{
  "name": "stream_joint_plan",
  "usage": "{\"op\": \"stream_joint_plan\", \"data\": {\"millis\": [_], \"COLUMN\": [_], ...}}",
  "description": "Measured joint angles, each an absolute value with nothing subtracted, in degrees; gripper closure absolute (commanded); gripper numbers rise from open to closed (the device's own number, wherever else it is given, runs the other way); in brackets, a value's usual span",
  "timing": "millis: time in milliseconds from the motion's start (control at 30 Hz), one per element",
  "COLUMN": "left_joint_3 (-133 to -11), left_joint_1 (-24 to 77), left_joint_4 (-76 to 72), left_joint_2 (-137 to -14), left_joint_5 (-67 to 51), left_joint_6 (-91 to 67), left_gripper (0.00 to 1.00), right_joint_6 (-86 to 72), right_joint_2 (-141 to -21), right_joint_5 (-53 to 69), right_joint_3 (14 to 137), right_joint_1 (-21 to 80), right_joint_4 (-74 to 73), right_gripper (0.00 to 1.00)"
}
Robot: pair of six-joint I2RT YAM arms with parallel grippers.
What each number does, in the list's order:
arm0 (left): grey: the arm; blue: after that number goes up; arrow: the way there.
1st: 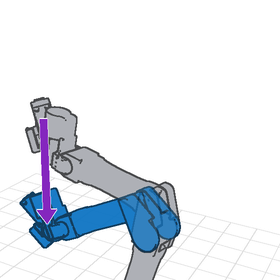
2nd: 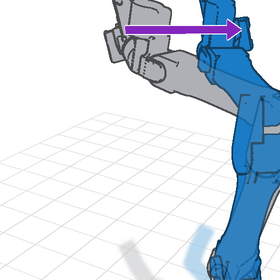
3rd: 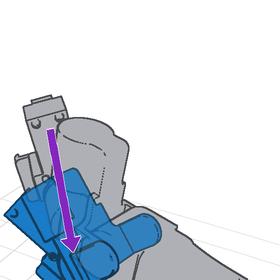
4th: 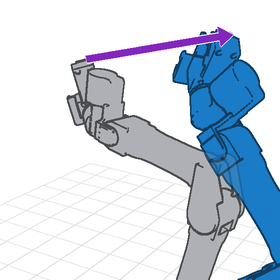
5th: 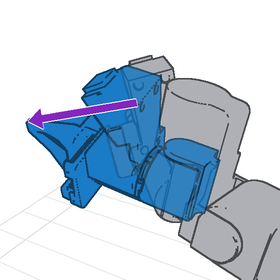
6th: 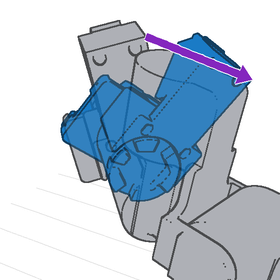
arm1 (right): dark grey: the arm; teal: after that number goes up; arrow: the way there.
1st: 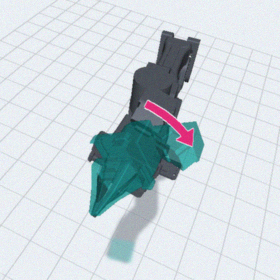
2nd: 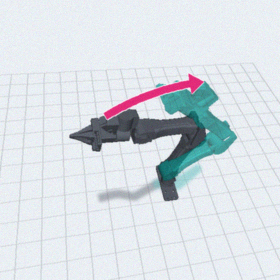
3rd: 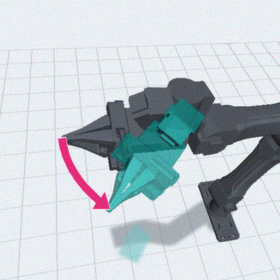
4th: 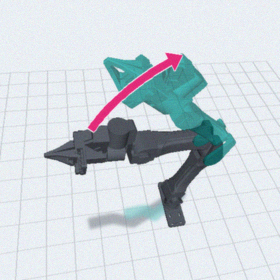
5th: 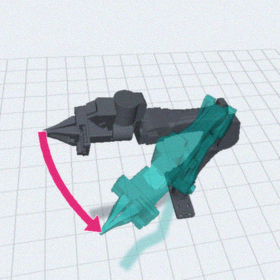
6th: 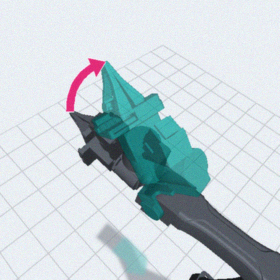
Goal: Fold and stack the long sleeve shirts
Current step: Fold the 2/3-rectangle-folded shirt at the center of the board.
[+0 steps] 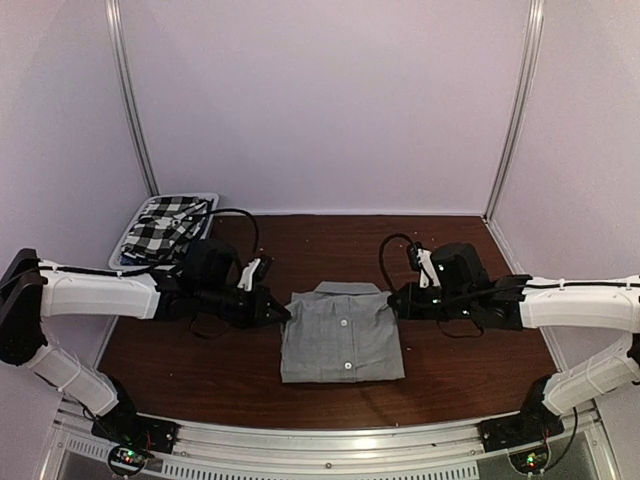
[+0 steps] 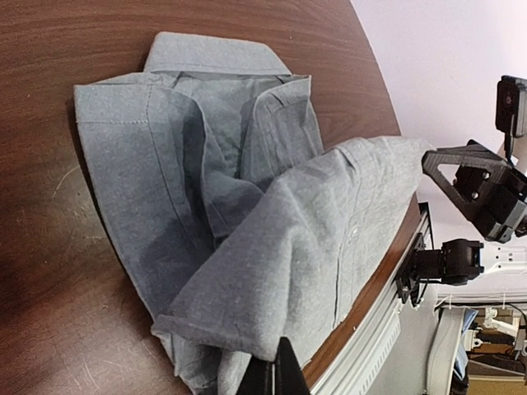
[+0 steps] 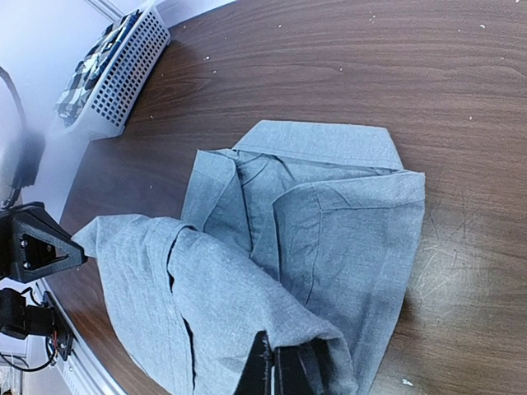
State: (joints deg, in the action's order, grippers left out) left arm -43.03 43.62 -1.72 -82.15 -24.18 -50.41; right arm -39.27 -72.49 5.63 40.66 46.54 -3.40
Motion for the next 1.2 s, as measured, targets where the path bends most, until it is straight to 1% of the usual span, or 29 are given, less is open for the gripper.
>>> {"op": "stream_joint_plan", "data": {"millis": [200,300,333,433,500,567,700,800,867,1000,1200], "left_joint_3": [-48.58,-55.22,-57.82,-70.37,-77.47,-83.44,-91.59,-91.15,-88.42,-81.21,-73.45], "left_joint_1": [42.87,38.96,37.52,32.62,30.33,28.64,27.55,27.77,27.88,28.03,28.56], "left_joint_4": [0.16,-0.12,-0.30,-1.78,-2.17,-1.48,1.43,1.96,0.78,-0.43,-1.61], "left_joint_2": [-83.46,-89.97,-92.99,-107.33,-116.42,-124.29,-133.36,-133.16,-130.96,-123.59,-111.48], "left_joint_5": [-25.82,-30.37,-31.94,-37.01,-38.74,-39.75,-40.16,-40.10,-39.55,-36.69,-30.65], "left_joint_6": [-49.80,-48.51,-47.97,-46.26,-45.19,-44.42,-42.76,-42.37,-42.30,-42.00,-41.32], "left_gripper": [1.00,1.00,1.00,1.00,1.00,1.00,1.00,1.00,1.00,1.00,1.00], "right_joint_6": [-38.85,-37.19,-36.36,-34.00,-32.42,-31.46,-31.29,-30.81,-30.35,-30.15,-30.28], "right_joint_2": [-71.68,-74.39,-76.60,-87.61,-98.06,-105.97,-114.54,-114.76,-114.76,-114.04,-107.57], "right_joint_5": [3.07,4.32,5.04,7.60,9.69,11.35,13.80,14.59,14.61,14.83,15.22], "right_joint_3": [42.52,46.96,48.93,56.99,63.11,65.91,66.52,68.36,68.71,68.31,66.32], "right_joint_1": [46.04,42.15,39.97,33.10,29.39,27.33,25.85,25.47,25.47,25.47,25.87], "right_joint_4": [-6.70,-7.01,-6.42,-4.25,-2.04,-0.69,-0.14,0.12,0.14,-0.64,-1.02], "right_gripper": [1.00,1.00,1.00,1.00,1.00,1.00,1.00,1.00,1.00,1.00,1.00]}}
